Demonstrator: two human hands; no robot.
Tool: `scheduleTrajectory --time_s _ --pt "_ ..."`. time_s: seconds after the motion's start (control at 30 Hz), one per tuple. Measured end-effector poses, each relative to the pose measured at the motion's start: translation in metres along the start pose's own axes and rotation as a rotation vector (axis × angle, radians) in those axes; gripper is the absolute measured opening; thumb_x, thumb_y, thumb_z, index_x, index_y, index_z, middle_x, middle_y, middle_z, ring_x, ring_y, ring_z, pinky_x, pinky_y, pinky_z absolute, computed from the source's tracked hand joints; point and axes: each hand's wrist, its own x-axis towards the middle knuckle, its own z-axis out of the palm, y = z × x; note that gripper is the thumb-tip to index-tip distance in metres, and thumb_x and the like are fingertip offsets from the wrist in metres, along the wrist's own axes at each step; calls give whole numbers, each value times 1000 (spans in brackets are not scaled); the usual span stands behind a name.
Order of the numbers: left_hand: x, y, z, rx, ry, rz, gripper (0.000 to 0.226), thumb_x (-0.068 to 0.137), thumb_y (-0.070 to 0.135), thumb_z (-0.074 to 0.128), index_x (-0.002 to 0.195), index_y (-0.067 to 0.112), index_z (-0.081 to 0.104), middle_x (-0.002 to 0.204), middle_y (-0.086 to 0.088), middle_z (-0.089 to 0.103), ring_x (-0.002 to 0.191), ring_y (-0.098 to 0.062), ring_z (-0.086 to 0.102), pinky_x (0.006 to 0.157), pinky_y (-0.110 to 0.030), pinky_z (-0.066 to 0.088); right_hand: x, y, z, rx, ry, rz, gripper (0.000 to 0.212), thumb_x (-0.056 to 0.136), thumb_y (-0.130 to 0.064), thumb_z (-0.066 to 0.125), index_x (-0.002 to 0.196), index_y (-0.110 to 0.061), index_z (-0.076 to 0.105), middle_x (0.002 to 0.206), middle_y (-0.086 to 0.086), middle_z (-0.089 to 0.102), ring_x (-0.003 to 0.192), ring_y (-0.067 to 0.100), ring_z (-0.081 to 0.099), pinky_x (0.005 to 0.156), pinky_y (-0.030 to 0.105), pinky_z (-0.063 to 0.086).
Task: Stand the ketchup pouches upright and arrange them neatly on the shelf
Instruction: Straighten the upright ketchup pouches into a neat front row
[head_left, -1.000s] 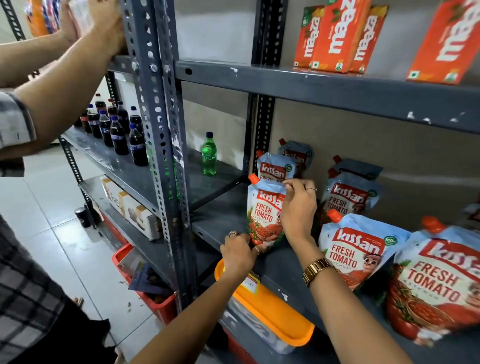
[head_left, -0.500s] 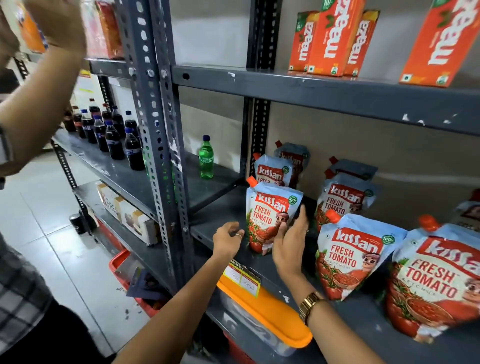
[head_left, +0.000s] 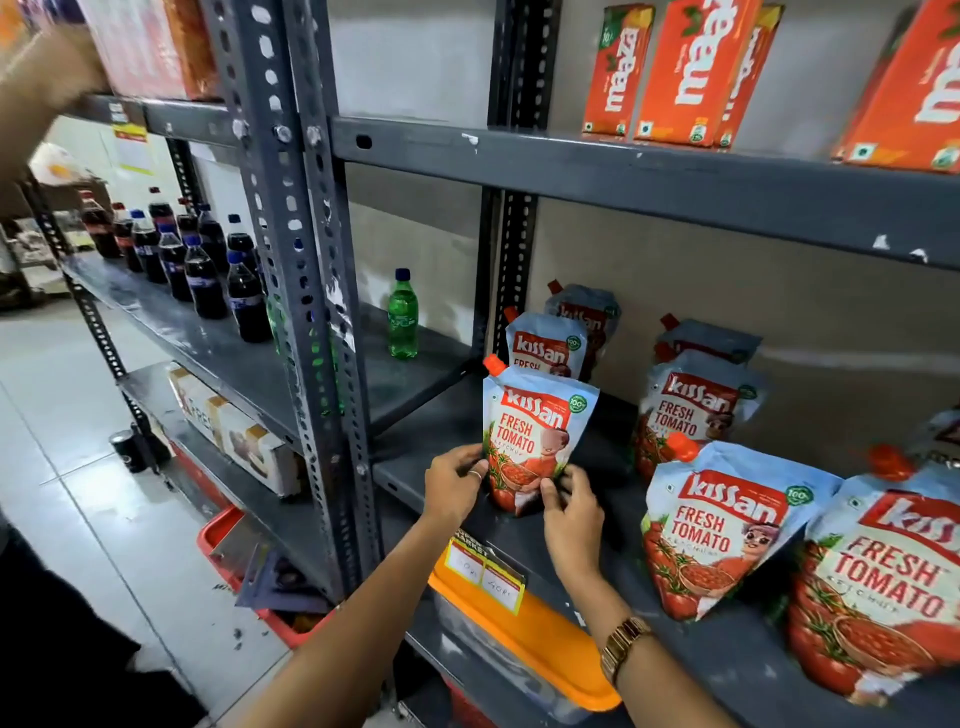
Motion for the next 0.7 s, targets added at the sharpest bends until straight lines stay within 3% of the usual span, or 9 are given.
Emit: scheduleTrajectory --time_s 0.23,0.4,0.7 --pt "24 -4 -26 29 11 -30 27 89 0 51 114 -2 61 117 -19 65 111 -28 59 97 -34 47 10 -15 30 12 -70 -23 20 87 -13 57 106 -7 52 113 16 62 104 27 58 82 34 48" --pt "31 -11 -32 110 -11 -38 28 90 1 48 116 1 59 118 -16 65 112 -25 59 97 -33 45 10 -18 44 14 -61 -66 17 88 -11 56 102 -6 50 111 18 61 106 31 57 84 44 52" --pt "27 -11 -28 120 5 -83 33 90 2 50 122 4 56 122 -16 63 115 -25 57 100 -34 44 3 -17 39 8 -83 -24 27 90 -12 53 116 -10 47 120 17 56 113 29 55 88 41 51"
